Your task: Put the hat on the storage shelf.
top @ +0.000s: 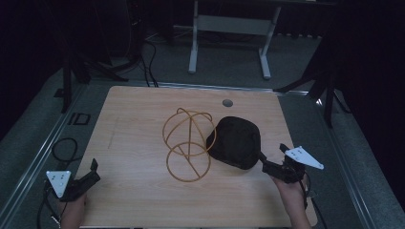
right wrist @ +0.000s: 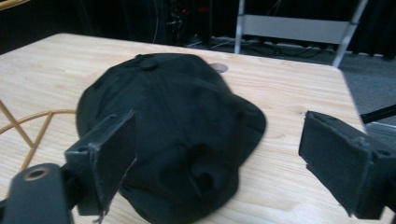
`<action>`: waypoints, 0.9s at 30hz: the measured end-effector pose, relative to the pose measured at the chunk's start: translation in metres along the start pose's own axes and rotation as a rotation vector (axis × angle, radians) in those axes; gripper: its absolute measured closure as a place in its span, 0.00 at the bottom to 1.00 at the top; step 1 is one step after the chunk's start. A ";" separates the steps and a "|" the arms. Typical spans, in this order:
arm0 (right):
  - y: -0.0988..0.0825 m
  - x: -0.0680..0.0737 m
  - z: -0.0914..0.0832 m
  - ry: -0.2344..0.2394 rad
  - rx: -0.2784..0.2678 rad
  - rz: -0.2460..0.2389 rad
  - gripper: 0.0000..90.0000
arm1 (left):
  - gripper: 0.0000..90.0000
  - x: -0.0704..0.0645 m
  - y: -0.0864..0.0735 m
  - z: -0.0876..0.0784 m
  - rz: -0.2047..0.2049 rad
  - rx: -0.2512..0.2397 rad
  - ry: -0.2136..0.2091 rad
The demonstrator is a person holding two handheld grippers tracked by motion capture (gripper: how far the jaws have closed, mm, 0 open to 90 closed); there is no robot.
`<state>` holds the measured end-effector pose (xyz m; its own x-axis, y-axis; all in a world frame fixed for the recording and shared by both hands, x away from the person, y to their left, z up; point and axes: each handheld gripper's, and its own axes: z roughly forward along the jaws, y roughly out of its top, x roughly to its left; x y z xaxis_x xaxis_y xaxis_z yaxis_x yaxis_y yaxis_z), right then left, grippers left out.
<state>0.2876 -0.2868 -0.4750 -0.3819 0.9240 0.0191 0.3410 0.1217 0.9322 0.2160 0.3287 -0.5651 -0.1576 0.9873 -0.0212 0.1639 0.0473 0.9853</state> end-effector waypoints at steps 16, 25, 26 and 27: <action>0.017 0.044 0.059 0.053 0.056 -0.048 0.15 | 0.01 0.000 0.000 0.000 -0.005 0.000 -0.008; 0.006 0.053 0.082 0.010 0.125 -0.054 0.21 | 0.01 0.001 0.000 0.000 -0.003 0.001 -0.011; 0.004 0.053 0.083 0.002 0.128 -0.056 0.22 | 0.01 0.000 0.000 0.000 -0.003 0.000 -0.011; 0.003 0.054 0.084 -0.004 0.130 -0.058 0.25 | 0.01 0.000 0.000 0.000 -0.002 0.000 -0.011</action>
<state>0.3398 -0.2062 -0.5016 -0.4008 0.9155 -0.0353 0.4270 0.2208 0.8769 0.2160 0.3292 -0.5651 -0.1477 0.9887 -0.0251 0.1637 0.0494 0.9853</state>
